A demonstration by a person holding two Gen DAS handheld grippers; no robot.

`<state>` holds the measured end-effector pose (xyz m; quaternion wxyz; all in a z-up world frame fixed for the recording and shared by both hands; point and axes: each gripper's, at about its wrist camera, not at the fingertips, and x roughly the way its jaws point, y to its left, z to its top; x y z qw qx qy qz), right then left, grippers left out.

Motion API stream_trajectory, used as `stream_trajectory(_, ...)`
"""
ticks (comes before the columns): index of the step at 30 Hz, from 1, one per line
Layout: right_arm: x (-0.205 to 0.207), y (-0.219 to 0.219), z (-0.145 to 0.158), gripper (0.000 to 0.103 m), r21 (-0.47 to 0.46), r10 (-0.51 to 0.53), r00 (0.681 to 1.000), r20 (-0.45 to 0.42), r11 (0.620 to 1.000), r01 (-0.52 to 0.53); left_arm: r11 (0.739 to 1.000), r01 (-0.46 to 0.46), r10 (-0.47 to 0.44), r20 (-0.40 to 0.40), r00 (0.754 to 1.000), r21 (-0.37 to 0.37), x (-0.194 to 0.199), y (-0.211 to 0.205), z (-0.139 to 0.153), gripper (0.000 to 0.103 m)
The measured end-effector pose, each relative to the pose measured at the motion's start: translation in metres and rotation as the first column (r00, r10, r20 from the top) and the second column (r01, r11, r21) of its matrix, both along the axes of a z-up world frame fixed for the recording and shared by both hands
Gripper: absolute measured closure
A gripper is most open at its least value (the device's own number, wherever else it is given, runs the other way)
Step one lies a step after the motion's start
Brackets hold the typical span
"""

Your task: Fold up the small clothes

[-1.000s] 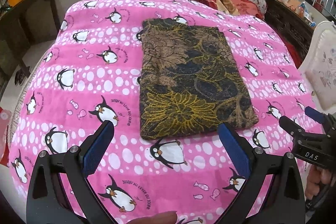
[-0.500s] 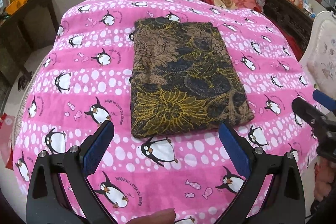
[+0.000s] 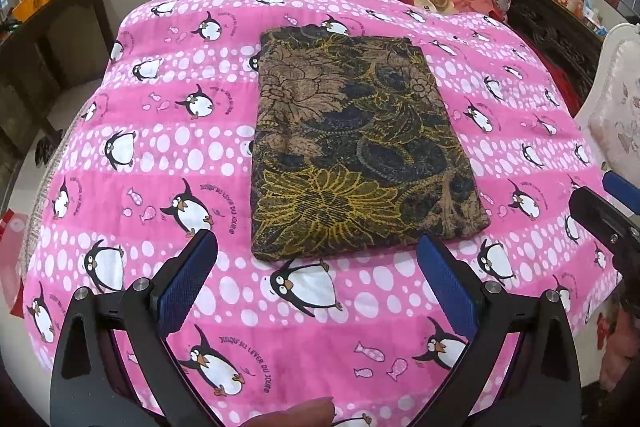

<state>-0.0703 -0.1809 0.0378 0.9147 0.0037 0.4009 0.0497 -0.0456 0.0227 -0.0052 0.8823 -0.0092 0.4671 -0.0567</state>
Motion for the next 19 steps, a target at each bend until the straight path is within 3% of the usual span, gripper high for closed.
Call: stream_trajectory(19, 0.0027, -0.0003, -0.0062, 0.001, 0.008, 0.0, 1.0, -0.016, 1.0, 0.0, 1.0, 0.013, -0.013, 0.01, 1.0, 0.002, 0.0, -0.001, -0.002, 0.003)
